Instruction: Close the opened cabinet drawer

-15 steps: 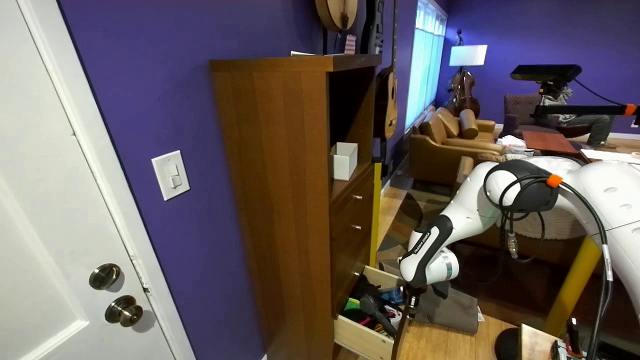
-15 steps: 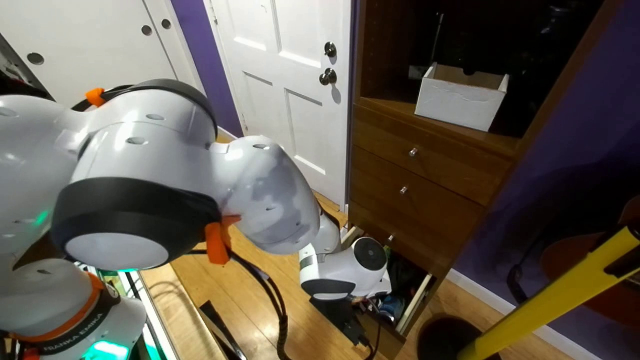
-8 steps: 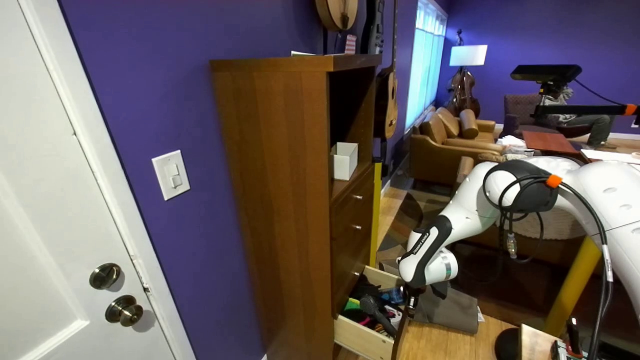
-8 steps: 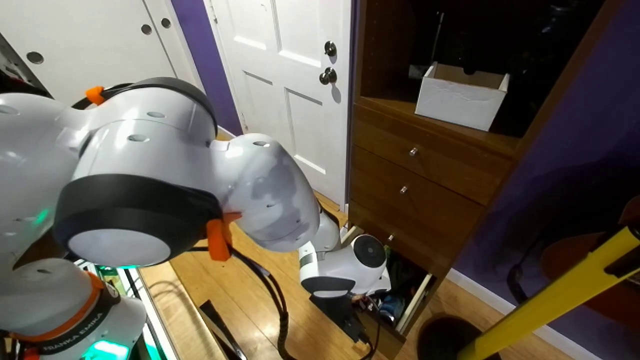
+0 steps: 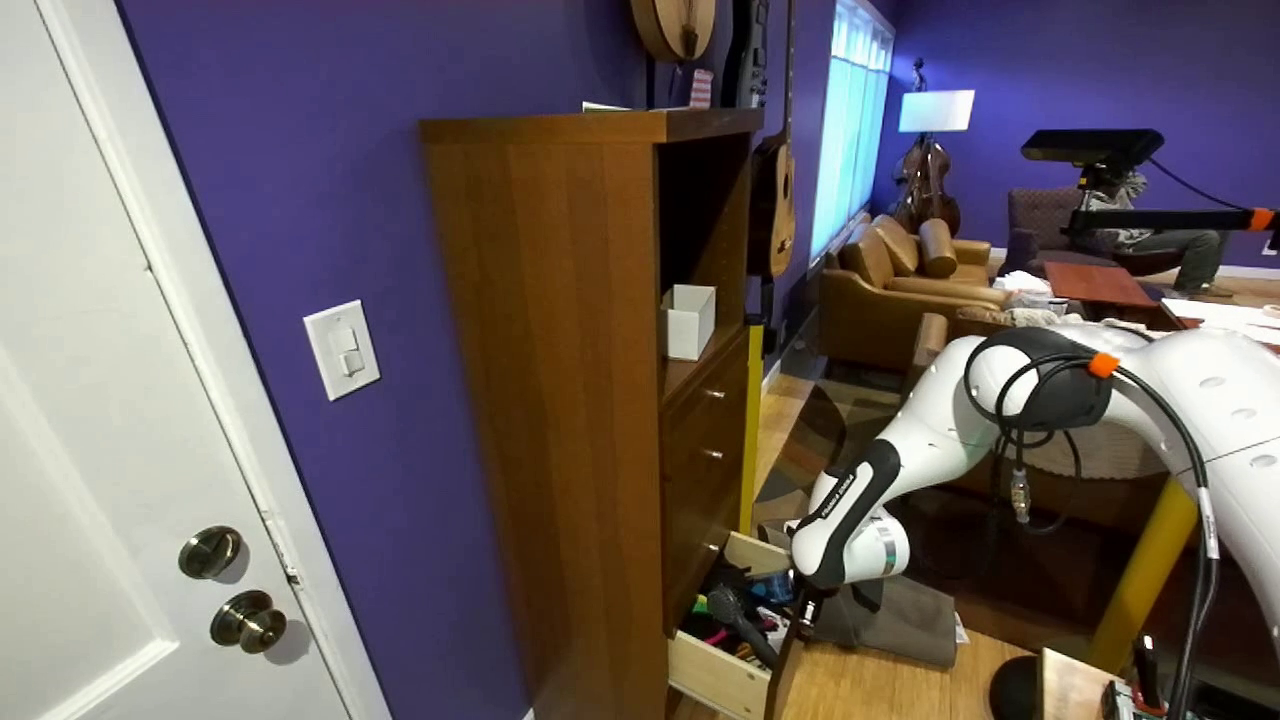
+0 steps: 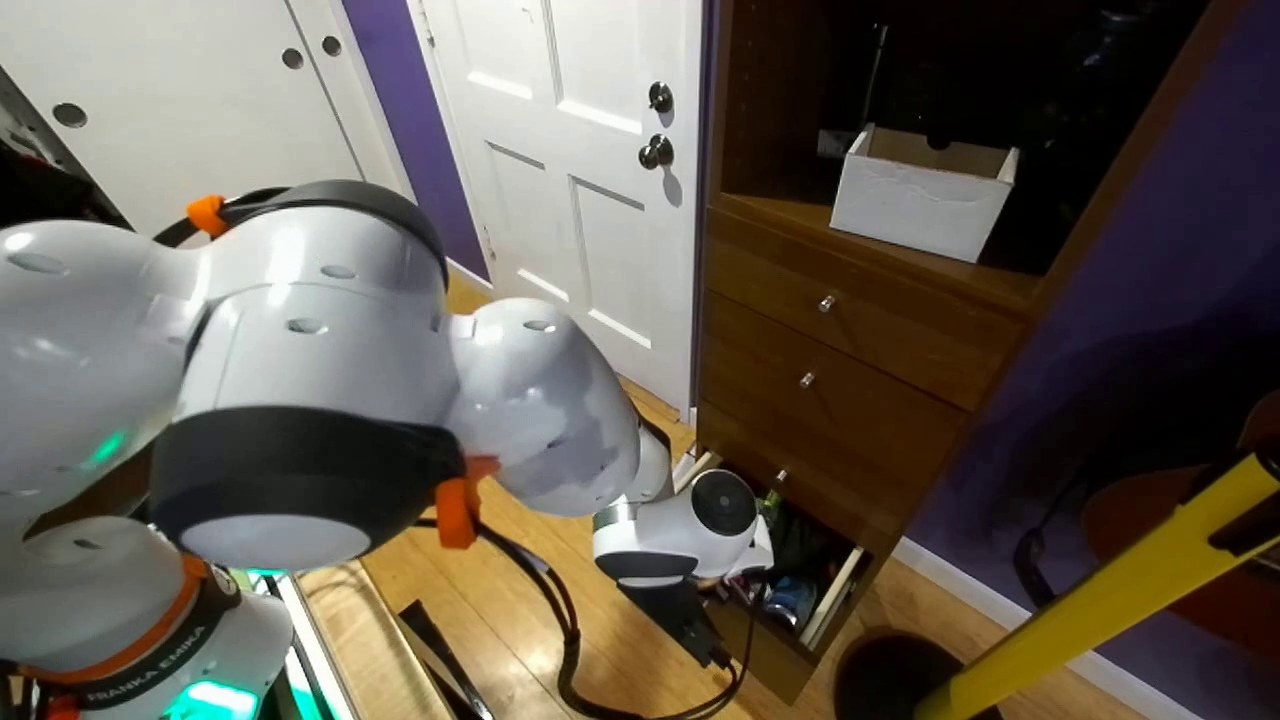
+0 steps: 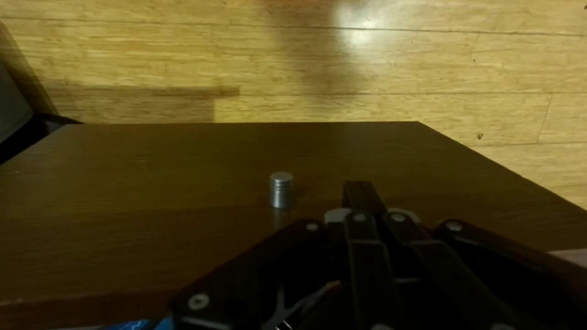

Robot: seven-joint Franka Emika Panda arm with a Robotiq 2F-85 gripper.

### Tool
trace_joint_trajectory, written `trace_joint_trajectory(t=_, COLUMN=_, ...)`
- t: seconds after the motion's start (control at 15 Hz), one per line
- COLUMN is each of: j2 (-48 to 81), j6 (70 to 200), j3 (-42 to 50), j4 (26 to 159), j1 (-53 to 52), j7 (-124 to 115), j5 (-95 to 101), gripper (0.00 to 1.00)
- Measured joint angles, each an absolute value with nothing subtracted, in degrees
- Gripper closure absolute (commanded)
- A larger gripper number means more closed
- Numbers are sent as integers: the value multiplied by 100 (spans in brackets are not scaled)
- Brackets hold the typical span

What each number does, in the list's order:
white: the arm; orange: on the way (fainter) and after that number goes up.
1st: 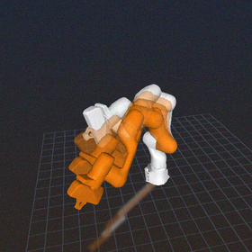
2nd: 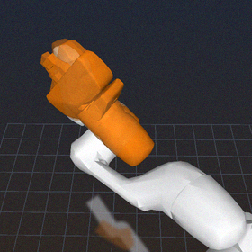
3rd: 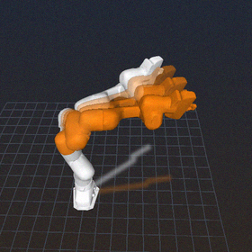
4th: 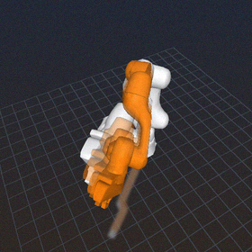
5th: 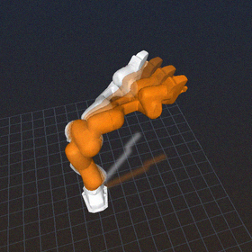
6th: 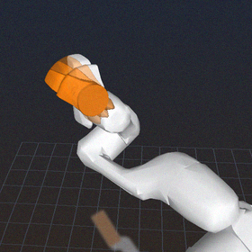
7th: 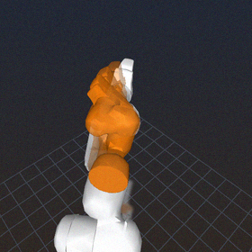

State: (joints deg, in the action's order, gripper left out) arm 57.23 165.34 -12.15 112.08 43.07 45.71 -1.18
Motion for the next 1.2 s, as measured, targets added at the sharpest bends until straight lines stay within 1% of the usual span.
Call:
trace_joint_trajectory(t=0.47, j2=6969, j6=17631, j3=-2772, j4=10704, j1=5524, j7=5171, j5=203, gripper=100)
trace_joint_trajectory(t=0.93, j2=8134, j6=17776, j3=-3579, j4=10079, j1=6294, j7=5498, j5=972, gripper=100)
trace_joint_trajectory(t=1.2, j2=8651, j6=17777, j3=-4050, j4=9937, j1=6694, j7=5928, j5=1088, gripper=100)
